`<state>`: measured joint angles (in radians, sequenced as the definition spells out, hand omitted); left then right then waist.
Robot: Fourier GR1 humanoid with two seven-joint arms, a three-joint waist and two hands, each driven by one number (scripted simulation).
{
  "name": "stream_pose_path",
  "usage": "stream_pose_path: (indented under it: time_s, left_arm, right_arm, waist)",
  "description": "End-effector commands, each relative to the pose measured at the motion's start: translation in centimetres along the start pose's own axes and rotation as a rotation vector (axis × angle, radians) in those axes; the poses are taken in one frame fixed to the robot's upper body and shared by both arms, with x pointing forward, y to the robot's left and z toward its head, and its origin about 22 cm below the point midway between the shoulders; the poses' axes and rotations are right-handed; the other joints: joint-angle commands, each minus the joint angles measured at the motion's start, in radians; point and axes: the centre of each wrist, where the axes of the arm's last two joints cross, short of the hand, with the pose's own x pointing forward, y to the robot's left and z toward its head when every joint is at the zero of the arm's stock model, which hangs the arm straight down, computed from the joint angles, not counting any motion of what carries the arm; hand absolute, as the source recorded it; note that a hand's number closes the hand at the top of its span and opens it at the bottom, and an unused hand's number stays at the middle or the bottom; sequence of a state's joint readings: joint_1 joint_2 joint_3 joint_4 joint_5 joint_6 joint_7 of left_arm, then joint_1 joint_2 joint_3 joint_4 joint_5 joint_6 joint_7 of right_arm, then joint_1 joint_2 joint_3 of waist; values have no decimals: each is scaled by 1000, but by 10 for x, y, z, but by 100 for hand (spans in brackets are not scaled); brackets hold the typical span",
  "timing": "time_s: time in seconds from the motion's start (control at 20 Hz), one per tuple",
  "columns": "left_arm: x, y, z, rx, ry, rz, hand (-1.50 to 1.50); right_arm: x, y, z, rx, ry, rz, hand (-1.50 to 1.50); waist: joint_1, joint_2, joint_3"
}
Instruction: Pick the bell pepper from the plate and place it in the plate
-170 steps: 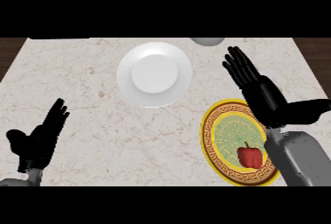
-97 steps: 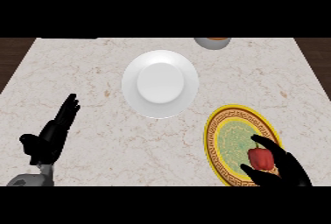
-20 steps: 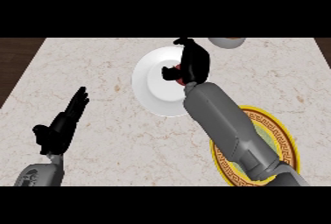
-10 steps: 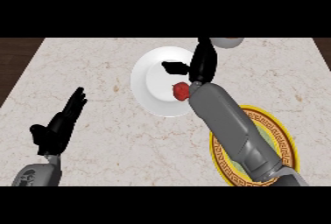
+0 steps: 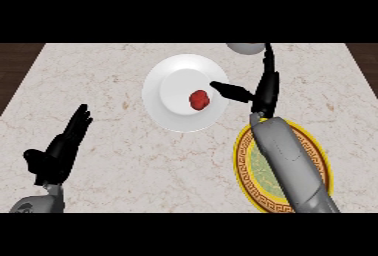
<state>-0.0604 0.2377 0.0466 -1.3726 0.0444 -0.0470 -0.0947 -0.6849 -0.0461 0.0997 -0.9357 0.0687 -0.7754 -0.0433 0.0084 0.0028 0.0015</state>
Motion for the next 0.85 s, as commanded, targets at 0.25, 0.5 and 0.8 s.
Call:
stream_pose_path:
  time_s: [0.25,0.5,0.8]
  left_arm:
    - [2,6,-7,10,9,-4,0]
    - [7,0,-2,18,24,4,0]
    - [-12,12,3,3,-3,-3,0]
  right_arm:
    - [-63,-99,4,122,-64,1,-150]
    - [-99,-111,13,143,-62,38,-150]
    - [-95,-119,3,108,-92,49,-150]
  waist:
    - [-14,-4,-1]
    - [-4,-2,-1]
    - [-6,-3,-1]
